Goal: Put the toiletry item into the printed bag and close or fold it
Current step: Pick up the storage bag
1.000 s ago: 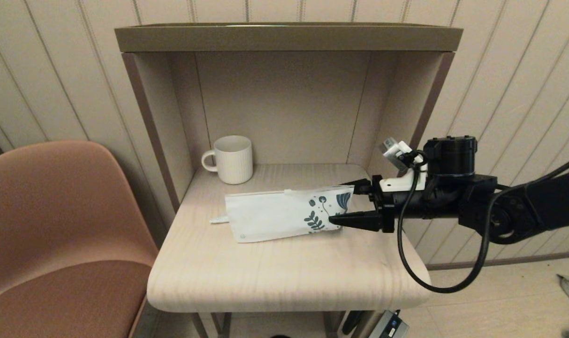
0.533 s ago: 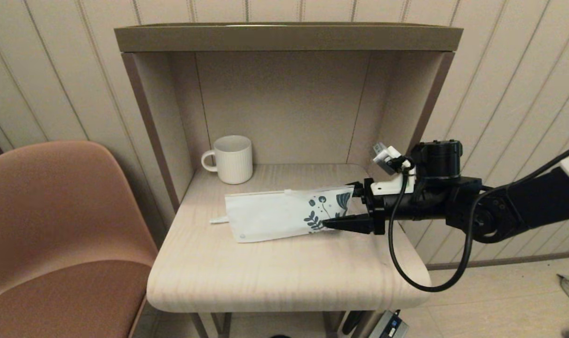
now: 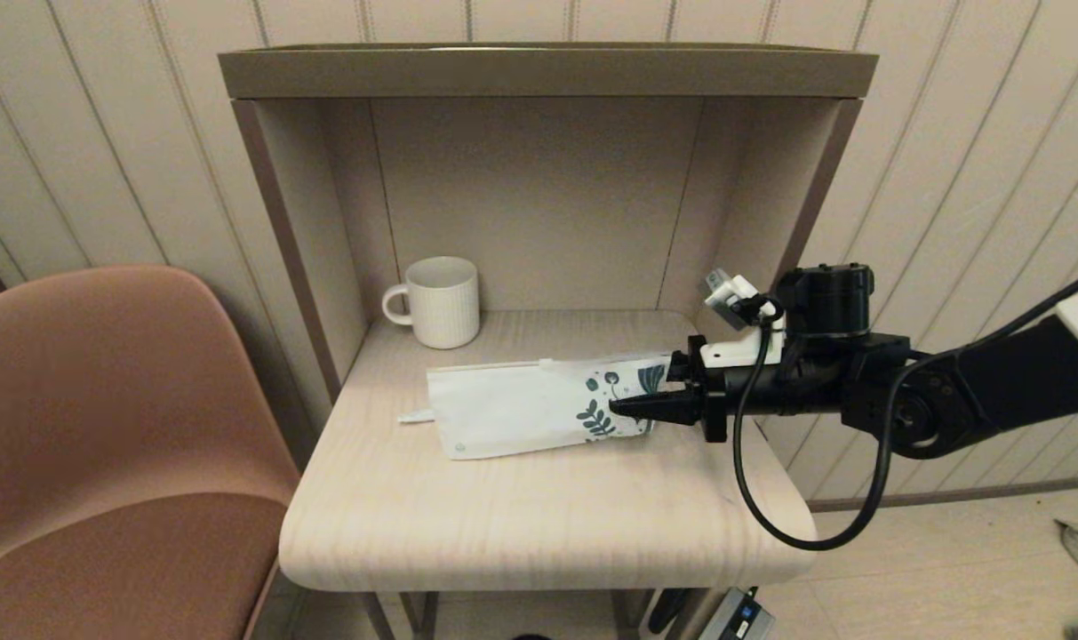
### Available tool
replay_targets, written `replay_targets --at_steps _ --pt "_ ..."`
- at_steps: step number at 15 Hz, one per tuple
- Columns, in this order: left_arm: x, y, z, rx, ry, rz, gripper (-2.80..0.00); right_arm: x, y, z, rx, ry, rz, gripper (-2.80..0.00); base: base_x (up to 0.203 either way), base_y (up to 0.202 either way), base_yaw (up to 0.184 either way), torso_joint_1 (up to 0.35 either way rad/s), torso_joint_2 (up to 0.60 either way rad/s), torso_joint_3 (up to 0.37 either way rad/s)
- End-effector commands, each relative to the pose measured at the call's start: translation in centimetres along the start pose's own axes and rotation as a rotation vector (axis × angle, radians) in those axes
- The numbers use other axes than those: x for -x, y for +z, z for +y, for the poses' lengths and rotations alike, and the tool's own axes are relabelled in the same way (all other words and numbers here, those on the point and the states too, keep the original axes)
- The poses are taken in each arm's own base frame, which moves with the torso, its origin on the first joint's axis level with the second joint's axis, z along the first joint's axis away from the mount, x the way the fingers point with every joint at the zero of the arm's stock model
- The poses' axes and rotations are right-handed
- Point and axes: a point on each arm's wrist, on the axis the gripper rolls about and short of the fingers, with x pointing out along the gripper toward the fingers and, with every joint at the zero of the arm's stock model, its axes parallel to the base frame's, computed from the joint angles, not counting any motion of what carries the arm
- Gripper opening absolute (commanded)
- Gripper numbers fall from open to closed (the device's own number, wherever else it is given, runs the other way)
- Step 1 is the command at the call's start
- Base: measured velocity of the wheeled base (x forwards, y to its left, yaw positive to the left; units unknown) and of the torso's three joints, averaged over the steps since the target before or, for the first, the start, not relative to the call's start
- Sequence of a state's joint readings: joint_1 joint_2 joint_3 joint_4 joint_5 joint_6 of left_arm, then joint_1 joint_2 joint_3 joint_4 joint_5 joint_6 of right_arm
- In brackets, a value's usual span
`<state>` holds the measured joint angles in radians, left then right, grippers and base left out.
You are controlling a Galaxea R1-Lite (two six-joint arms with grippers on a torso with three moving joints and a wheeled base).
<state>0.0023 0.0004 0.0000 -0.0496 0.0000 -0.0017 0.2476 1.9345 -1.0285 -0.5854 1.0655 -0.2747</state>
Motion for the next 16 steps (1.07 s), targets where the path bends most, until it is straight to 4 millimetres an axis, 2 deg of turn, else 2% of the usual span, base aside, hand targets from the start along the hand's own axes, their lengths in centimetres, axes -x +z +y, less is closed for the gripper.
replay_targets --at_steps 1,10,12,16 --pt "0.0 0.0 0.0 0.0 0.001 -0.001 -2.8 0.3 0.1 -0.2 0.011 -0.004 -0.005 -2.8 0.0 0.0 0.0 0.0 0.0 0.0" --pt "0.0 0.0 0.0 0.0 0.001 -0.001 -2.8 0.7 0.4 0.4 0.03 0.0 -0.007 -2.8 0.0 0.0 0.0 0.0 0.0 0.0" --pt "0.0 0.0 0.0 0.0 0.001 -0.001 -2.8 1.3 1.5 1.4 0.056 -0.005 -0.02 -2.8 0.0 0.0 0.0 0.0 0.0 0.0" --pt "0.0 0.0 0.0 0.001 0.001 -0.001 -2.8 4.2 4.0 5.0 0.116 -0.033 -0.05 -2.8 0.0 0.0 0.0 0.0 0.0 0.0"
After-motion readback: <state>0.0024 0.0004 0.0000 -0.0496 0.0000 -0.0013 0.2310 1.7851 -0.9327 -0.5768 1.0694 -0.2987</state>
